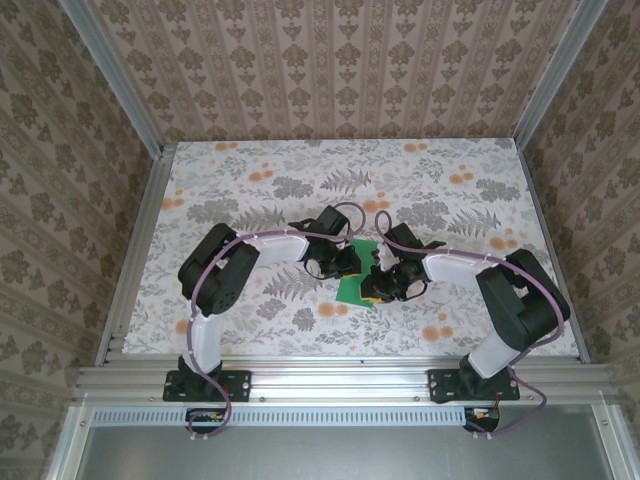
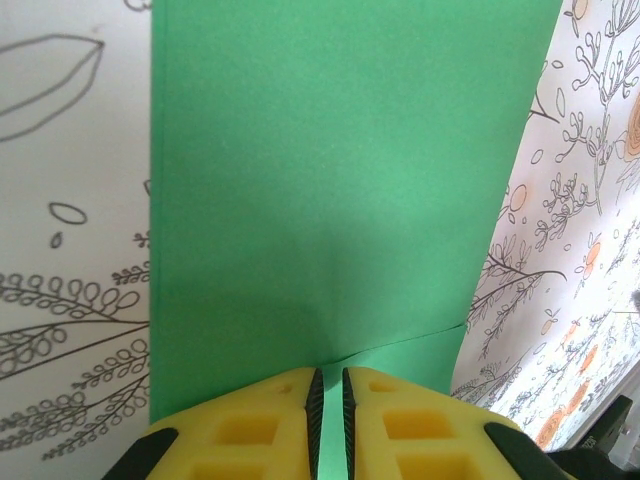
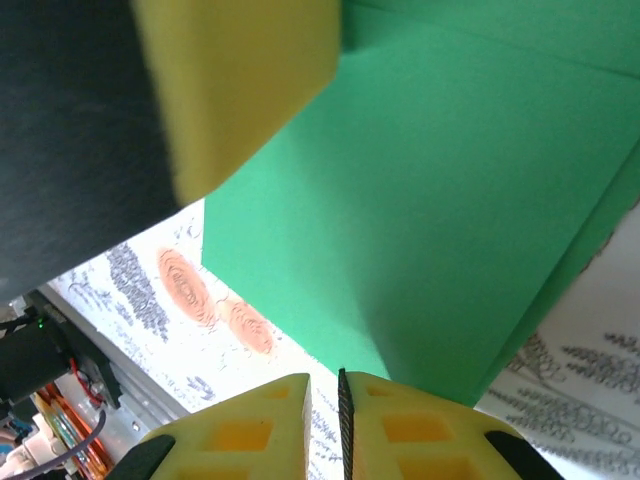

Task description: Fold a paper plane with a square sheet of paper (pick it up from the middle)

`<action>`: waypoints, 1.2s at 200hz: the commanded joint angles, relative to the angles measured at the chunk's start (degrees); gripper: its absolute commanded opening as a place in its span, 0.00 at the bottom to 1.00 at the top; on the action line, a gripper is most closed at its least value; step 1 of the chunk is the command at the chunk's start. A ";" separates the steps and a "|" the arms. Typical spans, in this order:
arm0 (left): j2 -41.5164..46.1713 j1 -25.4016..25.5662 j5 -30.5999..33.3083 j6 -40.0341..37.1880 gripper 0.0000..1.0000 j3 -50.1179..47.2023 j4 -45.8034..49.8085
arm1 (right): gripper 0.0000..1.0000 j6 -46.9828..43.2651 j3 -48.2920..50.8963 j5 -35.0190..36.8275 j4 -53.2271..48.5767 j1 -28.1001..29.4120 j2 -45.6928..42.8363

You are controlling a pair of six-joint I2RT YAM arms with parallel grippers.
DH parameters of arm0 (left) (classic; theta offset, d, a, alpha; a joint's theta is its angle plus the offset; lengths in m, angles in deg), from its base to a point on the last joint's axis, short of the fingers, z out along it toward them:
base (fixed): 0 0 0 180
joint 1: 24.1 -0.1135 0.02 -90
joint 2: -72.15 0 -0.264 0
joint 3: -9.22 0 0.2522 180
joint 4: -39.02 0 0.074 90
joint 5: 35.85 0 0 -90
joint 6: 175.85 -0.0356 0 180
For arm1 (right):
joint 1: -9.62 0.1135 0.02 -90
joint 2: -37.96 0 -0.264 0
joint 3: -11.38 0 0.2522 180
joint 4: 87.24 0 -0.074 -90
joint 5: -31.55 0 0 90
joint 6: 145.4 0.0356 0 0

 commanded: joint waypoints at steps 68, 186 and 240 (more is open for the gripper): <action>-1.36 0.40 1.29 -1.78 0.17 0.60 4.83 | 0.17 -1.62 3.05 1.90 -3.48 -0.55 3.47; -1.51 0.55 0.81 -1.90 0.17 1.09 4.69 | 0.17 2.96 3.03 -1.66 2.87 -1.99 2.42; -1.59 0.56 0.88 -2.09 0.17 1.08 4.83 | 0.17 2.09 6.02 -1.56 2.79 -2.91 4.71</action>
